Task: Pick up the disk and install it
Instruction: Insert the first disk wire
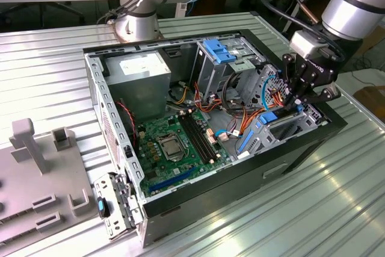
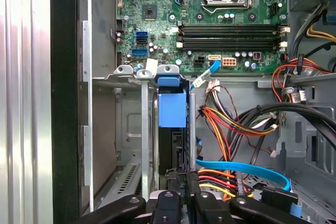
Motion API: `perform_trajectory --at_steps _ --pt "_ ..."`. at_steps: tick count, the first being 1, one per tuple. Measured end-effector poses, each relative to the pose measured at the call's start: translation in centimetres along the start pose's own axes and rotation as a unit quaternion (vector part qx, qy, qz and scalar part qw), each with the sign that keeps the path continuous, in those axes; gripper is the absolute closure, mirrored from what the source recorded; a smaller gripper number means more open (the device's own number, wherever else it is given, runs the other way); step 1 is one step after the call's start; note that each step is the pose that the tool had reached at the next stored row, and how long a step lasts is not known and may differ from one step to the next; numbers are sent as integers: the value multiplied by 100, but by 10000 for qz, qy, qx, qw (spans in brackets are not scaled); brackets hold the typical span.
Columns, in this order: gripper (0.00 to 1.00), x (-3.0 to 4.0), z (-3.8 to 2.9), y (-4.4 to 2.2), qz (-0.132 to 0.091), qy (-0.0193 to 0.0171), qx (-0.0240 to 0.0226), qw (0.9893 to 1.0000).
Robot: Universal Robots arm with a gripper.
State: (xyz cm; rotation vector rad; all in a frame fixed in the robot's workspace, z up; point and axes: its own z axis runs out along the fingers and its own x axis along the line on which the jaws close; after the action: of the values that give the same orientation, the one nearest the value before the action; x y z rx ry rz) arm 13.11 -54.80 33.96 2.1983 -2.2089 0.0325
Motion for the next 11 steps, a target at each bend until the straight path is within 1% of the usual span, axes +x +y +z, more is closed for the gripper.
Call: perform_trajectory --at_steps 5,9,11 --pt "83 0 12 0 0 -14 0 10000" --pt "83 0 26 0 0 -37 -1 10000" --pt "83 0 27 0 0 -38 -1 10000"
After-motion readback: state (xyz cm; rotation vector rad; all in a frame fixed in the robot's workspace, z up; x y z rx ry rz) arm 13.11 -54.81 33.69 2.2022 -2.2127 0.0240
